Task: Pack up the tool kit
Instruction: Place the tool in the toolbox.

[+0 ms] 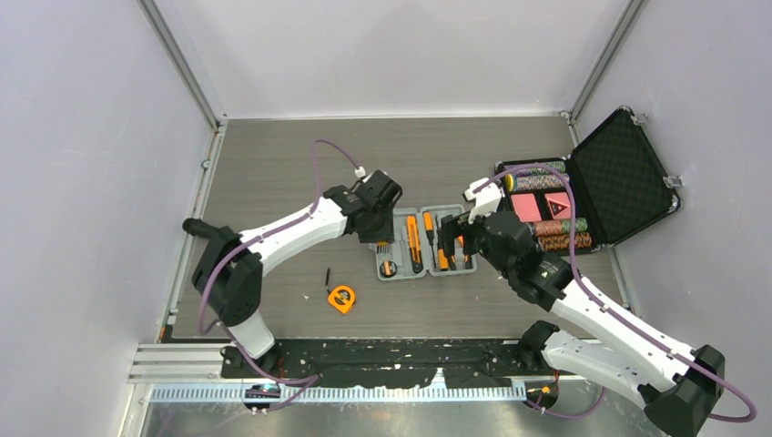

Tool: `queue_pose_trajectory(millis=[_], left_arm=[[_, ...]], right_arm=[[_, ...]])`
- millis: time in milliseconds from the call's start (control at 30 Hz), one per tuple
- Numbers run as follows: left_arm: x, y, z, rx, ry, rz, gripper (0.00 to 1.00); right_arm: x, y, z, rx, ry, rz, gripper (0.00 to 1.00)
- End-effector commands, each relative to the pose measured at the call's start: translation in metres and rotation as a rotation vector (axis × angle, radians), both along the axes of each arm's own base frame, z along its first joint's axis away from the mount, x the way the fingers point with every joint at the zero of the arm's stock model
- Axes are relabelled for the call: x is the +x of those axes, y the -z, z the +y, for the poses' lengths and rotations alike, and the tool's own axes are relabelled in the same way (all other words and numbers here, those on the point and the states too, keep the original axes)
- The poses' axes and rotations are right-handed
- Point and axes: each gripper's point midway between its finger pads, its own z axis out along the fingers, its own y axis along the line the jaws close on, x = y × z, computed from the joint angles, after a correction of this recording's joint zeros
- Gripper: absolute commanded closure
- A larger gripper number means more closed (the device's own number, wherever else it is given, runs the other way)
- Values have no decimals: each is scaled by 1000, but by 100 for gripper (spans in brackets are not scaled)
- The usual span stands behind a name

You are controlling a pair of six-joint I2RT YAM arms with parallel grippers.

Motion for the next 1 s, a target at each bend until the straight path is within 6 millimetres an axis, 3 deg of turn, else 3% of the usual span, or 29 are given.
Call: queue_pose_trajectory(millis=[0, 500, 767, 967], left_arm=[[10, 2, -21, -48, -16, -13, 70], [32, 46, -17, 77, -70, -27, 65], [28, 52, -19, 64, -68, -3, 49], [23, 49, -17, 44, -76, -1, 45]], right_arm=[[4, -32, 1, 59, 9, -70, 6], [1, -33, 4, 73, -9, -68, 6], [1, -33, 6, 72, -15, -66, 7], [1, -32, 8, 75, -22, -59, 7]])
